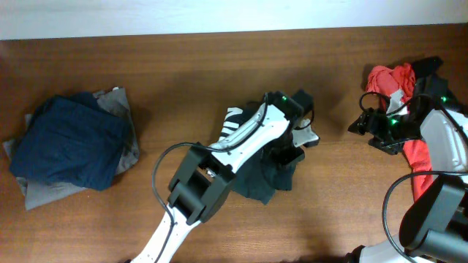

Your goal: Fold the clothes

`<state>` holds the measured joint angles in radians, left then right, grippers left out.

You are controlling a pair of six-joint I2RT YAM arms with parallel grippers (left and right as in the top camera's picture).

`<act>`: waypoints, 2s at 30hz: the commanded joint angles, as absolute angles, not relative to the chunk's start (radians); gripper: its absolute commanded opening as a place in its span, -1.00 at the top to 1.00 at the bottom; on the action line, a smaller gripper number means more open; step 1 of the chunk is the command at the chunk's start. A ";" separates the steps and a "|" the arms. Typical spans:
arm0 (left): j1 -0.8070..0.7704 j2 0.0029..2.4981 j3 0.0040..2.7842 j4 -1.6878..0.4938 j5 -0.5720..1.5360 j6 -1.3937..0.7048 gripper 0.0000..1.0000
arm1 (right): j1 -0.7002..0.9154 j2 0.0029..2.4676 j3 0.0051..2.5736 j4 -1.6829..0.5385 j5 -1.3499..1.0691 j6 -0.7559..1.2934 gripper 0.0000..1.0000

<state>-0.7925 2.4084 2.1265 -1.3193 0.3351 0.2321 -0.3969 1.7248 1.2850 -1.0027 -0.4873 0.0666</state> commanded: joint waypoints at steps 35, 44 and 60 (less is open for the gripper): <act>-0.453 2.196 1.538 -1.340 0.211 0.146 0.99 | 0.109 2.003 1.301 -0.665 -0.528 0.016 0.92; -0.311 1.988 1.549 -1.342 0.213 0.143 0.99 | 0.104 1.990 1.302 -0.714 -0.384 0.046 0.92; -0.222 1.985 1.550 -0.996 0.522 0.143 -0.98 | 0.104 1.990 1.302 -0.738 -0.437 0.046 0.68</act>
<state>-0.2207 1.8927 1.5555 -1.0012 0.4213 0.1349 0.1017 2.0003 1.2942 -0.7265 -0.4377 0.0486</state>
